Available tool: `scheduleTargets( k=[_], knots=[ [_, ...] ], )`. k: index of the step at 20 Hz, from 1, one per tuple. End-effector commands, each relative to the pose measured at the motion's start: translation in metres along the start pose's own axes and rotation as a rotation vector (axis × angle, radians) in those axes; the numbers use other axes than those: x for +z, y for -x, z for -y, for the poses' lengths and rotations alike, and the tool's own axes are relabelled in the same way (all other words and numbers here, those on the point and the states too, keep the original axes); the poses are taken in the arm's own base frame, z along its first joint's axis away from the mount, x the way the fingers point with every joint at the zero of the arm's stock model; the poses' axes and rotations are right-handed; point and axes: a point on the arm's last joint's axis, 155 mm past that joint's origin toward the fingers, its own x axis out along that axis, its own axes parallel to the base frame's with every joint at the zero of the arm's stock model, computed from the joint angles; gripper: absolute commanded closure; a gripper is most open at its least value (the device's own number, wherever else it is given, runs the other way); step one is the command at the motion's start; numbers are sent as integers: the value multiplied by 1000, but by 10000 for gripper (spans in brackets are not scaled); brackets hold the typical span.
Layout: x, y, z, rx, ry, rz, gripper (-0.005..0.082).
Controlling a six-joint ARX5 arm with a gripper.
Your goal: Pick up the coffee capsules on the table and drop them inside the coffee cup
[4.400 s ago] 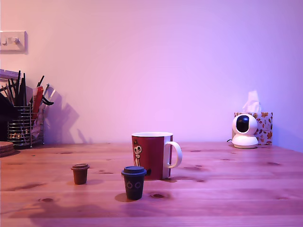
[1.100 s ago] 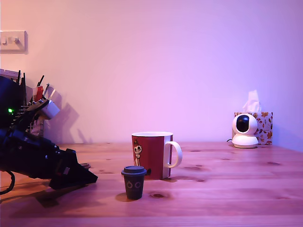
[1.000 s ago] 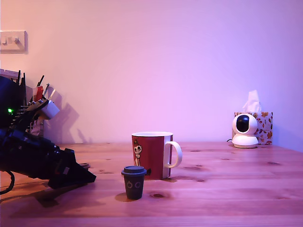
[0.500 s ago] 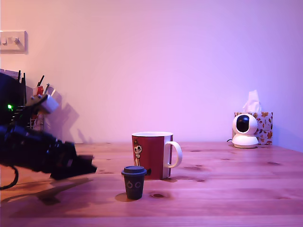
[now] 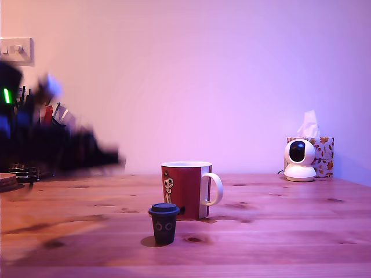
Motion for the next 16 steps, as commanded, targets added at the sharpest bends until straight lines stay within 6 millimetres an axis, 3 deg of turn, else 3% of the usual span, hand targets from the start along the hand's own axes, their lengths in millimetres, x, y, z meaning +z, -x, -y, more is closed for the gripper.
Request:
scheduleTargets(
  k=[1, 4, 11, 16],
  knots=[
    [19, 2, 4, -10, -4, 43, 627],
    [43, 3, 11, -36, 15, 83, 627],
    [65, -33, 44, -146, 55, -23, 626],
    [68, -51, 62, -171, 17, -194, 626]
  ],
)
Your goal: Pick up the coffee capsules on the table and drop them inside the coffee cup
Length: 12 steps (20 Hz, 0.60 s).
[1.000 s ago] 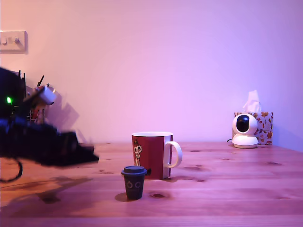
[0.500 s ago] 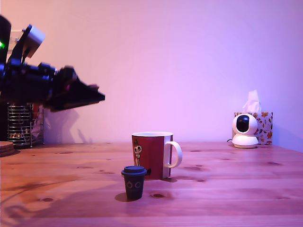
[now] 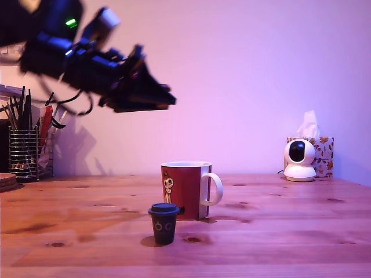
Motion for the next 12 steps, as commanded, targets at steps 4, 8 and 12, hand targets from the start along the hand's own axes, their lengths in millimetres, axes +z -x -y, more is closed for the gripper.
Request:
scheduleTargets(
  k=[4, 8, 12],
  knots=[
    [5, -3, 1, 60, -39, -119, 626],
    [2, -3, 4, 88, -43, -205, 626],
    [-15, -9, 4, 105, -34, -302, 626]
  ],
)
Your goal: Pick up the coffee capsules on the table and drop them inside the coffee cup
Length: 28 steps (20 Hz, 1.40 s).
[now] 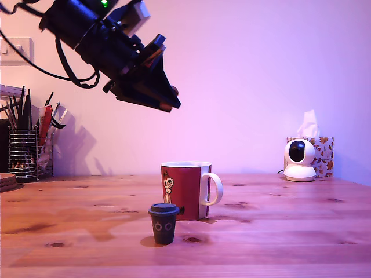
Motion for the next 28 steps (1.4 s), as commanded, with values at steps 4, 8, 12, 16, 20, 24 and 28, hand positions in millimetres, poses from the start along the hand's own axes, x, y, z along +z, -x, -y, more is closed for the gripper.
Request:
scheduleTargets(
  k=[4, 8, 12, 16, 20, 24, 28],
  knots=[
    [-11, -28, -3, -4, -6, -109, 626],
    [-22, -41, -8, 22, -11, -214, 626],
    [-29, -53, -11, 30, -14, -277, 626],
    [-45, -61, -13, 49, -12, -344, 626],
    [-47, -61, -13, 49, -11, -352, 626],
    [-51, -60, -12, 48, -3, -366, 626],
    [-54, -59, -8, 41, -3, -384, 626]
  ],
)
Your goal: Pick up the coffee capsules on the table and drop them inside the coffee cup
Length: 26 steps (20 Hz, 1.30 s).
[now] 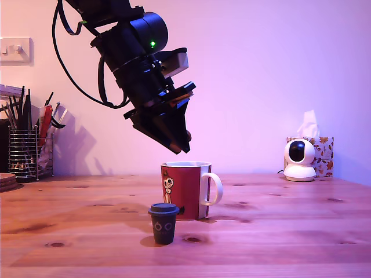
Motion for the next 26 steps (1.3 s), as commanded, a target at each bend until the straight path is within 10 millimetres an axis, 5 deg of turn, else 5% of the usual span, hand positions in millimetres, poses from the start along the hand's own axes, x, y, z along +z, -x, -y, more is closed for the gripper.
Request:
scheduleTargets(
  k=[1, 5, 9, 14, 22, 24, 26],
  knots=[
    [-6, -10, 3, -9, -6, -25, 618],
    [-7, -11, 3, 8, -34, -31, 614],
    [-7, -12, -5, 84, -55, -44, 290],
    [-6, -12, -5, 87, -57, -40, 163],
    [-6, -11, -8, 89, -69, -37, 185],
    [-9, -11, -7, 88, -67, -52, 337],
    [-12, -11, -7, 86, -65, -62, 585]
  ],
)
